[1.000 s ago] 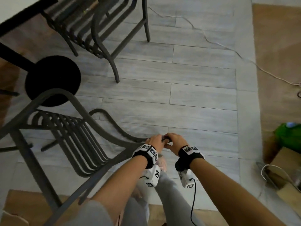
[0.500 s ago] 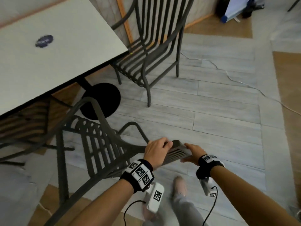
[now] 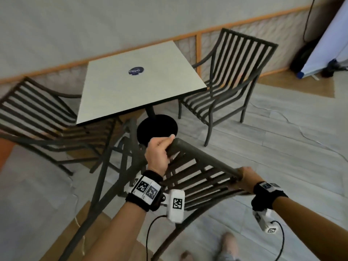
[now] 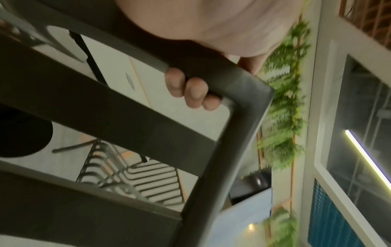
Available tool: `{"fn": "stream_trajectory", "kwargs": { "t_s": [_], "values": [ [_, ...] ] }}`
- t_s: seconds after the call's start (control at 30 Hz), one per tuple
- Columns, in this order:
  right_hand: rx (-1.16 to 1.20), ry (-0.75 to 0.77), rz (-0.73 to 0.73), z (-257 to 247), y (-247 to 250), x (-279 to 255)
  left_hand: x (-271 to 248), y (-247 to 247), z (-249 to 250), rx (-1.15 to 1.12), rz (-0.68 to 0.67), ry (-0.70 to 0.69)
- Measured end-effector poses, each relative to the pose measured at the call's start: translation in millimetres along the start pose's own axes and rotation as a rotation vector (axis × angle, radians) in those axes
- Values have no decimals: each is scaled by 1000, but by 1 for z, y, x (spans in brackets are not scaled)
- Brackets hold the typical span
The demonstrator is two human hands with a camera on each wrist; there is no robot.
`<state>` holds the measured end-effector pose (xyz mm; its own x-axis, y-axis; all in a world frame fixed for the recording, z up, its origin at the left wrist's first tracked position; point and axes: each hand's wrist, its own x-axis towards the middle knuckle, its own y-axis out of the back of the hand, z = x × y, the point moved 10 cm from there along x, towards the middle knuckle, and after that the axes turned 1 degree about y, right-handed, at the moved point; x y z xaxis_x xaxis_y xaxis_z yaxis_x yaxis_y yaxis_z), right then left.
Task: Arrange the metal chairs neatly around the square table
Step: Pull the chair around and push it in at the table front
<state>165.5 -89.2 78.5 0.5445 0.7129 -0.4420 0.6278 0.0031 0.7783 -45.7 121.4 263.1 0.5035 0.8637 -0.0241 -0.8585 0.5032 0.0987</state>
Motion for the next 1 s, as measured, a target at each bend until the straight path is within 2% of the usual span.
{"fn": "stream_trajectory", "kwargs": {
  "t_s": [0.1,0.2,0.3,0.37,0.47,0.6,0.77,0.93,1.0],
  "values": [
    [-80,119,68,-55,31,-9,3,56,10,-191,190,25],
    [-172,237,144,-99,60,-17,1,105,5,-394,325,53],
    [-282,331,197,-136,70,-25,-4,148,-8,-495,385,21],
    [-378,369,207,-156,68,-33,-4,169,-25,-517,350,16],
    [-531,396,210,-180,52,-40,-9,194,-64,-517,353,127],
    [-565,457,177,-202,17,-41,-29,219,-113,-597,480,263],
    [-551,520,159,-220,-23,-48,-55,248,-153,-771,602,326],
    [-625,585,64,-242,-74,-52,-90,278,-201,-899,715,429],
    [-625,592,37,-245,-90,-53,-106,287,-215,-860,772,477]
  ]
}}
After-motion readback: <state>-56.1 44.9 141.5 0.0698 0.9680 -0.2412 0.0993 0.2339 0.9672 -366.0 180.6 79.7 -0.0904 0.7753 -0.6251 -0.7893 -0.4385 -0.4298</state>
